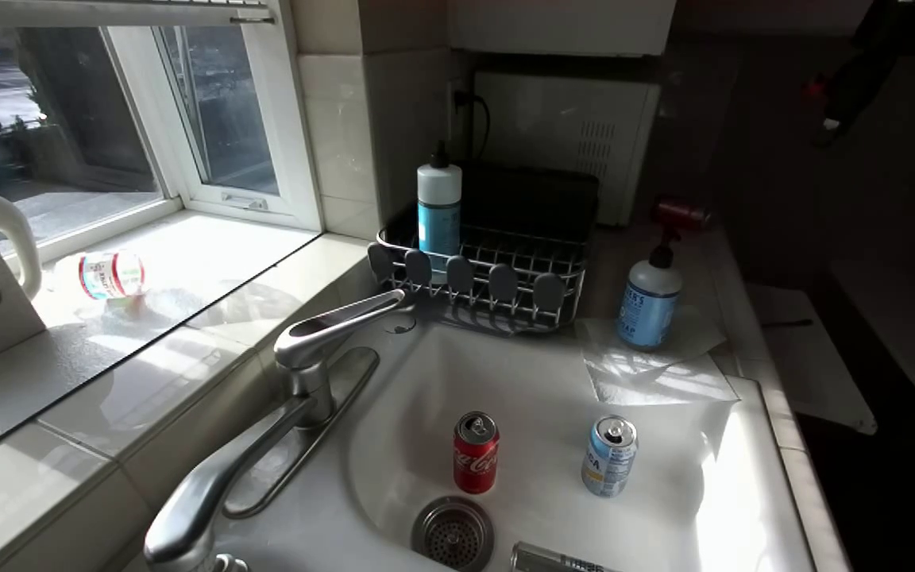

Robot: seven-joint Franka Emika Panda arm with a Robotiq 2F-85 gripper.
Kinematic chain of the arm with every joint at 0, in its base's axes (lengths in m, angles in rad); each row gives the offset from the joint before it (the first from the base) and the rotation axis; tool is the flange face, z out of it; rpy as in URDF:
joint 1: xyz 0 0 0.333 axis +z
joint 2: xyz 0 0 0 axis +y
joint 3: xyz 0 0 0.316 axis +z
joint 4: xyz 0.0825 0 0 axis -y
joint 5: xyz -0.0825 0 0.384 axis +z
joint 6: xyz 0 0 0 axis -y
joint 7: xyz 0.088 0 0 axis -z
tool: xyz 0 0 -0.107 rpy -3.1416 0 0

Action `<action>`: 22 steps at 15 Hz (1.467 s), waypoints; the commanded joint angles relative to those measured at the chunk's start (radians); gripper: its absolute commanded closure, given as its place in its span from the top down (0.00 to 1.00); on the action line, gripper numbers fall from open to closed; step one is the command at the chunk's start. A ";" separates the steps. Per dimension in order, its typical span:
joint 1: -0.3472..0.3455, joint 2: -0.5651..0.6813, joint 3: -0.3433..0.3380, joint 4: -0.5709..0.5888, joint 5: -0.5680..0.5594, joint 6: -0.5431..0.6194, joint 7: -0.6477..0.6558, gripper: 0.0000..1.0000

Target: Move the can to the left then put it upright

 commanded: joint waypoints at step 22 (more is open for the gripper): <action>-0.257 0.567 0.010 0.360 0.472 0.406 -0.369 1.00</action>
